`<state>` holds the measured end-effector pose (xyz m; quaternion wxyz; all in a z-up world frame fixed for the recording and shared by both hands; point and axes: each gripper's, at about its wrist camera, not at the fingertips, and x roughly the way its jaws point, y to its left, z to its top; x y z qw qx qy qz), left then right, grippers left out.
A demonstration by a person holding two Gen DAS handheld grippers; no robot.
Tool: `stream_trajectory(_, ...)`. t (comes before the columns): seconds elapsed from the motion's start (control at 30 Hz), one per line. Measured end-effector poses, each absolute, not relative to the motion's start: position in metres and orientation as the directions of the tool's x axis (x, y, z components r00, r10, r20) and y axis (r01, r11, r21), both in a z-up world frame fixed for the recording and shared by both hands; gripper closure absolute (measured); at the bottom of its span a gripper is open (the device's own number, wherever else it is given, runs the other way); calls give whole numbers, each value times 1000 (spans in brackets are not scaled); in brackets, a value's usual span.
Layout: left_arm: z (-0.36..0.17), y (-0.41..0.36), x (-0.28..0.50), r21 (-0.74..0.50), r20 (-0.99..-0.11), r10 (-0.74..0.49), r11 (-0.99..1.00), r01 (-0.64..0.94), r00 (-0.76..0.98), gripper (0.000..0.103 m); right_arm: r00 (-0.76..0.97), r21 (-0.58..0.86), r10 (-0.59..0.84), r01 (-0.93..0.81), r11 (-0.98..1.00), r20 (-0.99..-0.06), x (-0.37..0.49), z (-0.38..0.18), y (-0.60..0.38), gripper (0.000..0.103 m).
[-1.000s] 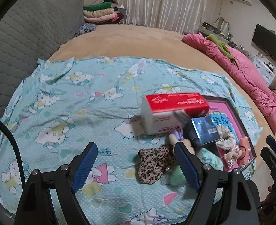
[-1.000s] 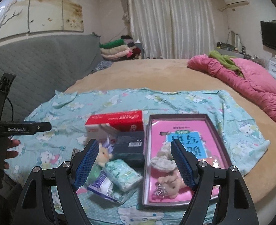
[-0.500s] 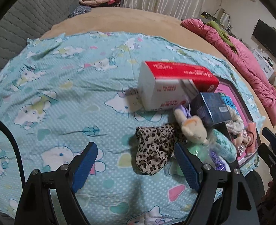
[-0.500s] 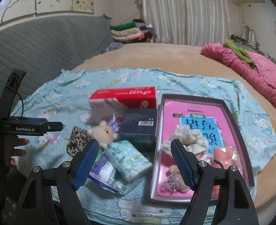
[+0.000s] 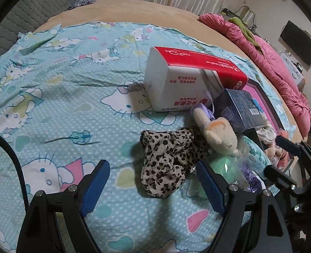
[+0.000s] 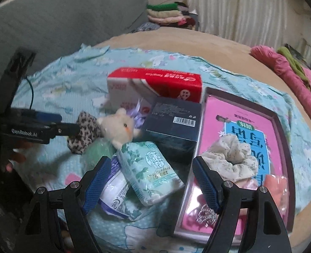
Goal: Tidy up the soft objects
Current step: 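Grasp the leopard-print scrunchie with left tool while right tool grasps the green floral tissue pack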
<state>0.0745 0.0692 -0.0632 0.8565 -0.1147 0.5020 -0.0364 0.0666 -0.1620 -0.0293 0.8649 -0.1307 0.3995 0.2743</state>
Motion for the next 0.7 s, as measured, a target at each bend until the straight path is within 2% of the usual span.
stream_trajectory(0.4, -75, 69, 83, -259, -850, -209, 965, -37, 483, 19, 434, 101, 432, -603, 791, -791, 93, -48, -158, 23)
stream_trajectory(0.7, -86, 69, 90, -272, -851, -223, 961, -36, 476, 19, 362, 183, 488, -623, 760, -795, 102, -60, -152, 39)
